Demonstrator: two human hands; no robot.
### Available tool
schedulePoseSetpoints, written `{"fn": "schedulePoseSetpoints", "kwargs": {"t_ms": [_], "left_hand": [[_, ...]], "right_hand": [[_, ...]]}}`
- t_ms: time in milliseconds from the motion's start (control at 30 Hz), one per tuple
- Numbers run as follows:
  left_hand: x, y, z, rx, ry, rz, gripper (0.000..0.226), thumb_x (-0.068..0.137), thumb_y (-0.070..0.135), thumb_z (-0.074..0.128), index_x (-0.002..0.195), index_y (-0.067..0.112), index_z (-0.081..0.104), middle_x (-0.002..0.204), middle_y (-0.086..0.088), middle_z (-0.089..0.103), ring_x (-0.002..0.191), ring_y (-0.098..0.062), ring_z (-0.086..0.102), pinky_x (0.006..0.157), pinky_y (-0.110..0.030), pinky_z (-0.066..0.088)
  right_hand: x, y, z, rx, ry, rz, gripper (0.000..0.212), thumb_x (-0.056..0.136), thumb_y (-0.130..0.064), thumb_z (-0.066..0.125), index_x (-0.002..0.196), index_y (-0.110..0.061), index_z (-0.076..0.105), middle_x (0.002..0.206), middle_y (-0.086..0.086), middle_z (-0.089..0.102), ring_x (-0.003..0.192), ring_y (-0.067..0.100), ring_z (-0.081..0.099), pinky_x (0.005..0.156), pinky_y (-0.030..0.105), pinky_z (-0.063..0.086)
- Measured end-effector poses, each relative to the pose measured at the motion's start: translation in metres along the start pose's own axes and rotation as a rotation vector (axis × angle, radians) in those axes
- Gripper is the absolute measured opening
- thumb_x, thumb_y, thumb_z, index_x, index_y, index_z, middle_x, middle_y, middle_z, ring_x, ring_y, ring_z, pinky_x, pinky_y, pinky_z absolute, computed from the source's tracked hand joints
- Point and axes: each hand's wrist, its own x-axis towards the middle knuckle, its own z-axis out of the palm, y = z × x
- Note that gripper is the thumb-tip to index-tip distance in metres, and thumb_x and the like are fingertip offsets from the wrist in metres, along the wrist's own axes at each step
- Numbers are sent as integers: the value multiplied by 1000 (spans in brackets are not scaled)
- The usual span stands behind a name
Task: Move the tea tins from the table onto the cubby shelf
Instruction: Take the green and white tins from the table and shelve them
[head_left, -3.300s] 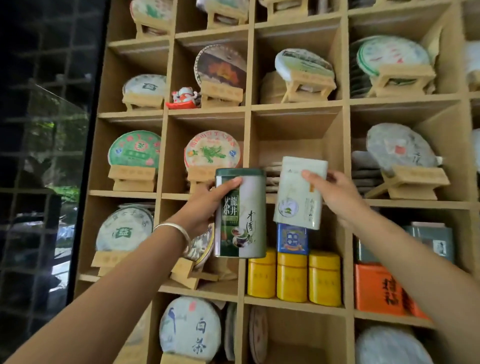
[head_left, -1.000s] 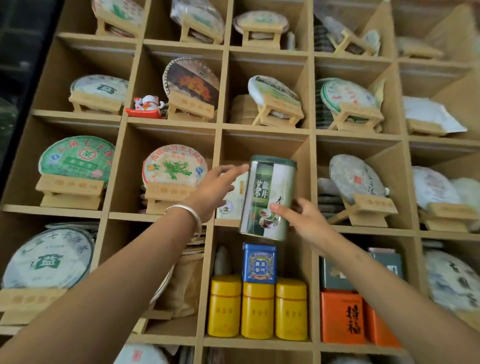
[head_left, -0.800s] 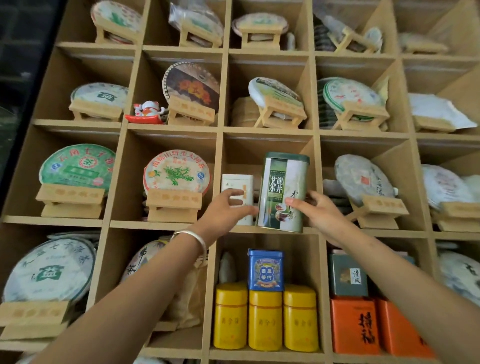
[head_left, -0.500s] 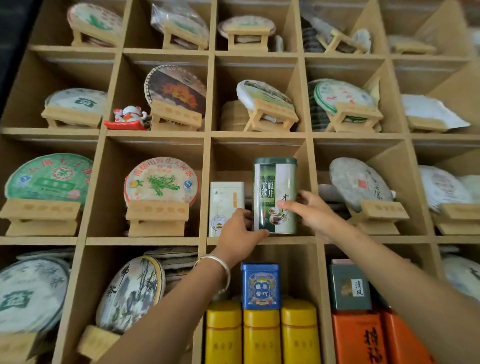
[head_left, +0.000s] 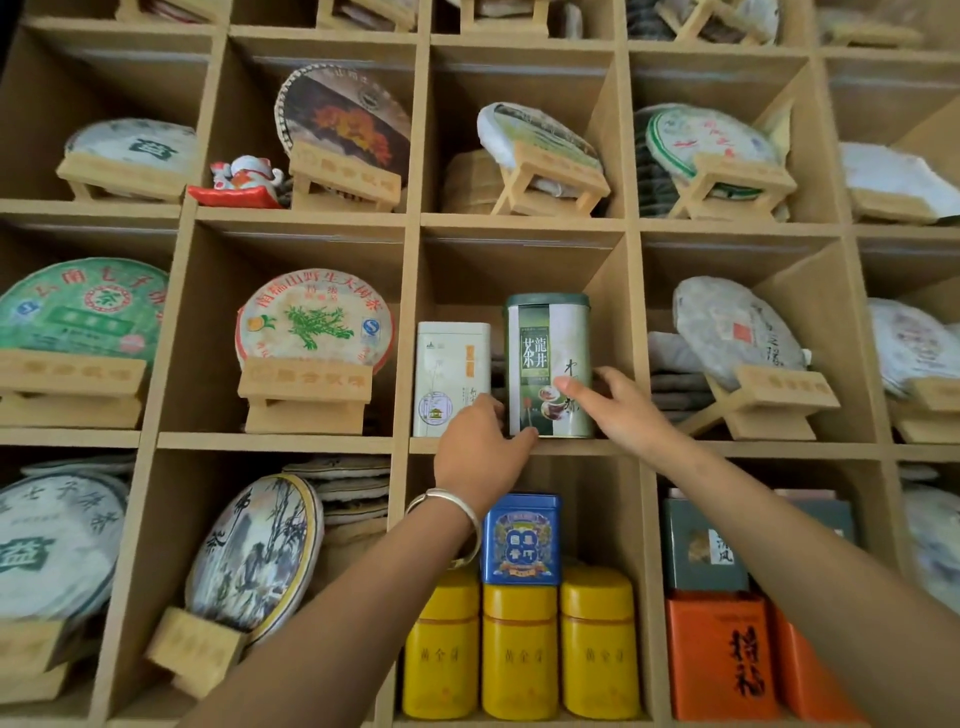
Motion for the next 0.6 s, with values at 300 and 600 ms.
{"fn": "schedulePoseSetpoints", "kwargs": {"t_ms": [300,600], "left_hand": [[-3,3,-1,40,37,-55,36,83,40,68,108,17,58,96,1,67,89,-17,63,66,-27,45],[-1,1,-11,142,133,37,36,85,33,67,116,19,56,112,-5,58,101,-21,57,72,-26,45]], "right_hand": [[-20,13,4,-158,75,-79,61,82,-45,69,130,-12,53,118,2,64,88,7,60,61,13,41],[-13,14,12,-159,64,-91,50,83,-42,69,123,-14,57,112,-1,68,75,-8,55,53,6,36]]}}
